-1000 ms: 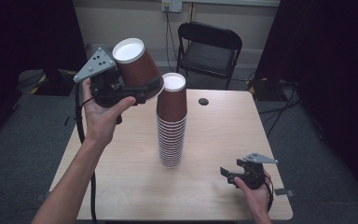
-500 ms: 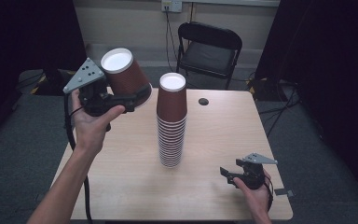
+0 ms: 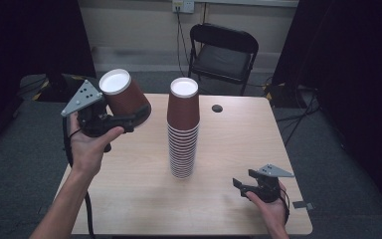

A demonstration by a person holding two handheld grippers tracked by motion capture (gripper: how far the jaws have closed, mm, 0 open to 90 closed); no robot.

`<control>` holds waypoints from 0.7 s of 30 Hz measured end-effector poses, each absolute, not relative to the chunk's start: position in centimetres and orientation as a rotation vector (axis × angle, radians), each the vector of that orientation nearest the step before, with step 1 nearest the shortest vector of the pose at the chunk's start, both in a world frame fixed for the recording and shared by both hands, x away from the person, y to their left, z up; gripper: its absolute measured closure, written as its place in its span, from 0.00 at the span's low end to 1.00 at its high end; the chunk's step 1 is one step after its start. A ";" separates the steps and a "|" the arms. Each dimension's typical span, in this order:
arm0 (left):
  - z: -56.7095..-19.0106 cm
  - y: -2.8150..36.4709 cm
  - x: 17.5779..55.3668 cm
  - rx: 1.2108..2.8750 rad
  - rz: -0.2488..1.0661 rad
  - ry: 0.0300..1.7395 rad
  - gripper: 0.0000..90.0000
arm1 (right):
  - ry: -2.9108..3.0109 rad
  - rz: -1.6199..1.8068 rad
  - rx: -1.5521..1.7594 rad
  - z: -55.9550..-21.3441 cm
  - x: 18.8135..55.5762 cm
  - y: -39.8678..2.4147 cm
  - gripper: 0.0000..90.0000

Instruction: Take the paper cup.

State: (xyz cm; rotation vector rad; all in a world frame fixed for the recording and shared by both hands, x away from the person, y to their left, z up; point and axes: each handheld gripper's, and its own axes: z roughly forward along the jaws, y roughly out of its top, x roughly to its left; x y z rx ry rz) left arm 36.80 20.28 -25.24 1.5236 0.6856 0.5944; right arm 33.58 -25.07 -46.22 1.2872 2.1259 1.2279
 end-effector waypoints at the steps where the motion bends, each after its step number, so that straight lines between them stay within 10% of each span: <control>1: -25.8 20.2 36.6 1.519 0.588 0.694 0.15 | 2.118 1.238 1.284 -46.1 33.5 -24.9 0.29; 21: -31.3 19.4 34.6 1.595 0.374 0.777 0.14 | 2.149 1.291 1.243 -45.4 32.9 -24.0 0.27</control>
